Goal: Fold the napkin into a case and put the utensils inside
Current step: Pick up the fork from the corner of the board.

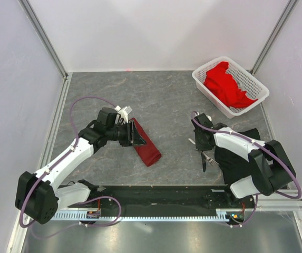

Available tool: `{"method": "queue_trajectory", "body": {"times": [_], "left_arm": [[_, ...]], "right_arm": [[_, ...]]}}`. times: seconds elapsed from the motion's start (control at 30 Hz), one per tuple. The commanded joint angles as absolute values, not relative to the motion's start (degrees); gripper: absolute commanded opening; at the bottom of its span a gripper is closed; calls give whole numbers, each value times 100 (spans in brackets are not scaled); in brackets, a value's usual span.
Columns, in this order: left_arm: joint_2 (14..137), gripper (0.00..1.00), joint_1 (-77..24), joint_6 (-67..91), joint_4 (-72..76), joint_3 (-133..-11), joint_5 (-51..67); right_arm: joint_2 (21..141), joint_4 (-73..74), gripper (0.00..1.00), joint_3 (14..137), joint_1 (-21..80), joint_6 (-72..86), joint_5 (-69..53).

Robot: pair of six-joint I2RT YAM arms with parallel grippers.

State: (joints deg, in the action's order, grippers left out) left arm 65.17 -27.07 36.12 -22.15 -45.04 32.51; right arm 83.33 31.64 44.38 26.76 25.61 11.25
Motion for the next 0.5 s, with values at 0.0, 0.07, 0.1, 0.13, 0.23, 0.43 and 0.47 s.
{"method": "queue_trajectory", "body": {"times": [0.0, 0.07, 0.1, 0.13, 0.23, 0.43, 0.47], "left_arm": [[6609, 41, -2707, 3445, -2004, -4685, 3577], [6618, 42, -2698, 3489, -2004, -4711, 3717], [6609, 42, -2698, 3524, -1995, -4720, 3753], [6609, 43, -2707, 3542, -1995, -4746, 3796], [6539, 45, -2698, 3577, -2004, -4764, 3885], [6504, 46, -2698, 3700, -2021, -4737, 3894], [6495, 46, -2698, 3709, -2021, -4729, 3894]], "right_arm": [[8218, 3015, 27, 4386, 2663, 2540, 1222], [8218, 2989, 21, 4386, 2663, 2540, 1213], [8226, 2980, 21, 4386, 2663, 2531, 1222], [8279, 2962, 21, 4386, 2663, 2531, 1204], [8384, 2892, 21, 4395, 2672, 2531, 1117], [8552, 2716, 19, 4368, 2663, 2558, 1019], [8543, 2716, 11, 4386, 2663, 2540, 1028]]}}
